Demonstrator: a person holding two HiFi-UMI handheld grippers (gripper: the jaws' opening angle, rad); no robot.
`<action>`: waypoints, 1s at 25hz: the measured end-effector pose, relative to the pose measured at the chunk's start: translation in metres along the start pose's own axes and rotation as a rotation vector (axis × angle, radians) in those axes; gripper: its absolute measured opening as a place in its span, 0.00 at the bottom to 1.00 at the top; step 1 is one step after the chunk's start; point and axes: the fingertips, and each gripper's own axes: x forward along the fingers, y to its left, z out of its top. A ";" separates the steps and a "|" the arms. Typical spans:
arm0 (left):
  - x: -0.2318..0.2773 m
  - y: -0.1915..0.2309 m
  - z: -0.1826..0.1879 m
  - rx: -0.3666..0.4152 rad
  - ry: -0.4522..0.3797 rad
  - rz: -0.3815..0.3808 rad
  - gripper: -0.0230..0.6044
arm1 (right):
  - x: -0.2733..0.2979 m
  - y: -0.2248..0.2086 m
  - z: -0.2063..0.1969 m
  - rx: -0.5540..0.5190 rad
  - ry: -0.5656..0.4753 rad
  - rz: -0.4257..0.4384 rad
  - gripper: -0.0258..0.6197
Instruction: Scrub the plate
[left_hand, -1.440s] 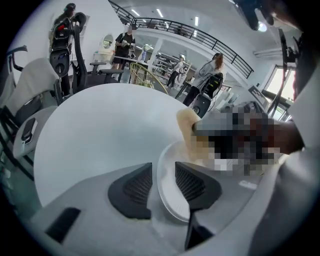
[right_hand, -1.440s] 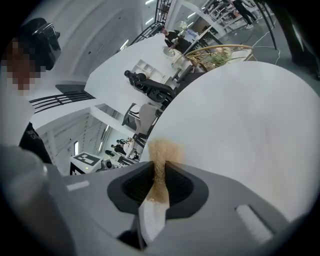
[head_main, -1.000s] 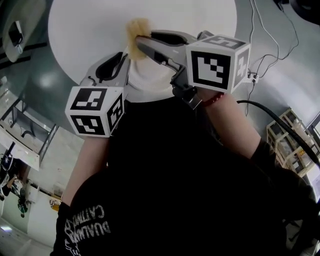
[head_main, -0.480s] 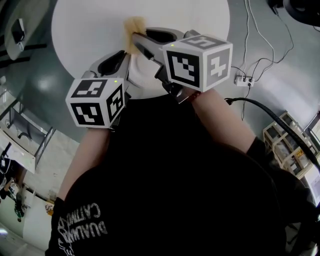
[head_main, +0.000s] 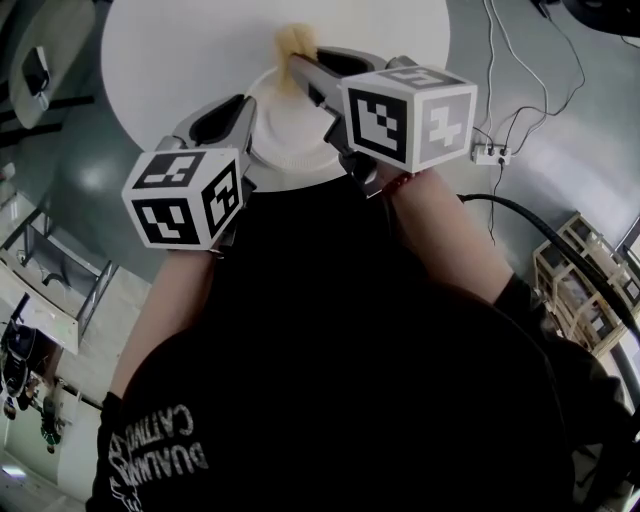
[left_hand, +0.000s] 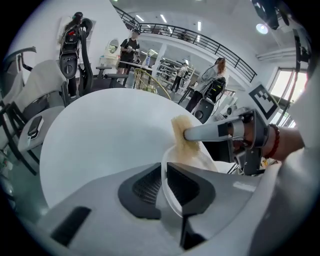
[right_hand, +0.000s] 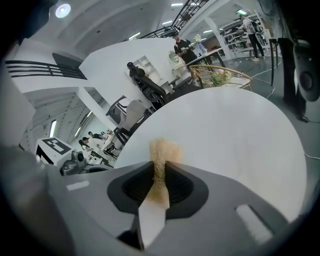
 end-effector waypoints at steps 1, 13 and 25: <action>0.000 0.001 0.001 0.000 -0.001 -0.002 0.09 | -0.001 -0.002 0.001 0.004 -0.001 -0.013 0.14; 0.002 -0.004 0.011 -0.002 -0.016 -0.019 0.09 | -0.025 -0.031 0.003 0.068 -0.039 -0.117 0.14; 0.006 -0.005 0.023 0.010 -0.013 -0.024 0.09 | -0.050 -0.062 0.004 0.069 -0.053 -0.234 0.14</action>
